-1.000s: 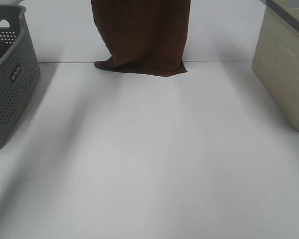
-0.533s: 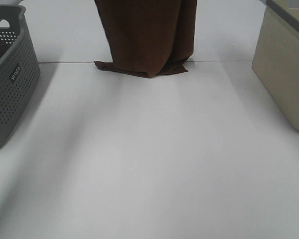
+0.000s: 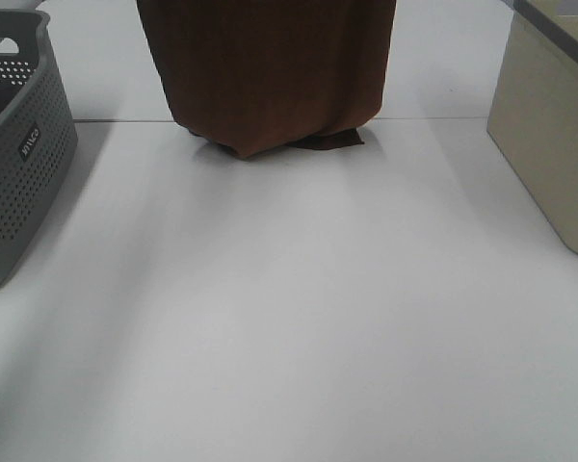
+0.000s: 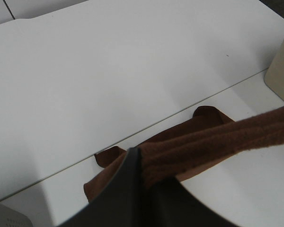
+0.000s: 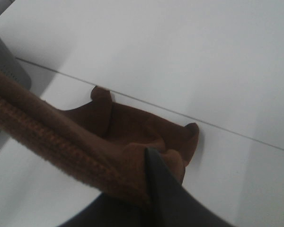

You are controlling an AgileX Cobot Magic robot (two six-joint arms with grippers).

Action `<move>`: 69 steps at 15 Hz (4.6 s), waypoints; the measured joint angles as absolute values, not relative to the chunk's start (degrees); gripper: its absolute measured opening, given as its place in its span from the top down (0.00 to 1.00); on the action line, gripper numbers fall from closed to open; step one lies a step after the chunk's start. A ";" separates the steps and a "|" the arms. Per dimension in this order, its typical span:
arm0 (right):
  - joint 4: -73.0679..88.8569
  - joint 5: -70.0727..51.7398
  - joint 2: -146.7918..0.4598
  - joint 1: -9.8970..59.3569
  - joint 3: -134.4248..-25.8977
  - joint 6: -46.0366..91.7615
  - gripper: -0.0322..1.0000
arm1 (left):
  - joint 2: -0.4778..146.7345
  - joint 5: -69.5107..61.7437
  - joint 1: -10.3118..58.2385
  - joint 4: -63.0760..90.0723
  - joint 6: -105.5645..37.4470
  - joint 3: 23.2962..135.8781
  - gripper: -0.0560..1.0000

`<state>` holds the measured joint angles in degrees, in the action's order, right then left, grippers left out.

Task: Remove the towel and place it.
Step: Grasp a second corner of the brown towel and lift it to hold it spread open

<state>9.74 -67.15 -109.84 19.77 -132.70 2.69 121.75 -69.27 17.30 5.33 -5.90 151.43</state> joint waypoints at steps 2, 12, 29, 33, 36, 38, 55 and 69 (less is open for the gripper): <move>10.60 -69.21 -108.35 19.77 -131.78 2.81 0.96 | 113.73 -69.27 17.36 5.84 -4.87 138.20 0.95; 15.30 -69.84 -91.39 20.63 -108.86 4.30 0.96 | 85.60 -67.44 17.59 5.90 -1.20 94.54 0.95; 19.48 -69.44 -70.02 20.57 -71.73 4.13 0.96 | 71.62 -67.49 17.88 21.31 -12.32 64.00 0.95; 19.82 -69.44 -70.02 20.57 -71.73 4.13 0.96 | 71.45 -67.38 17.88 21.14 -12.32 63.66 0.95; 18.05 -63.66 -70.53 20.57 -75.11 5.21 0.96 | 71.51 -66.81 17.88 18.39 -12.32 68.41 0.95; 14.73 -59.82 -73.97 20.63 -82.51 5.84 0.96 | 73.57 -64.92 17.88 13.92 -11.34 76.72 0.95; -9.28 -25.90 -114.76 19.14 -137.74 6.02 0.96 | 120.55 -26.64 16.79 -16.04 -15.47 139.63 0.95; 0.00 -29.34 -118.09 16.84 -138.03 5.90 0.96 | 123.70 -28.48 16.21 -14.61 -28.53 139.74 0.95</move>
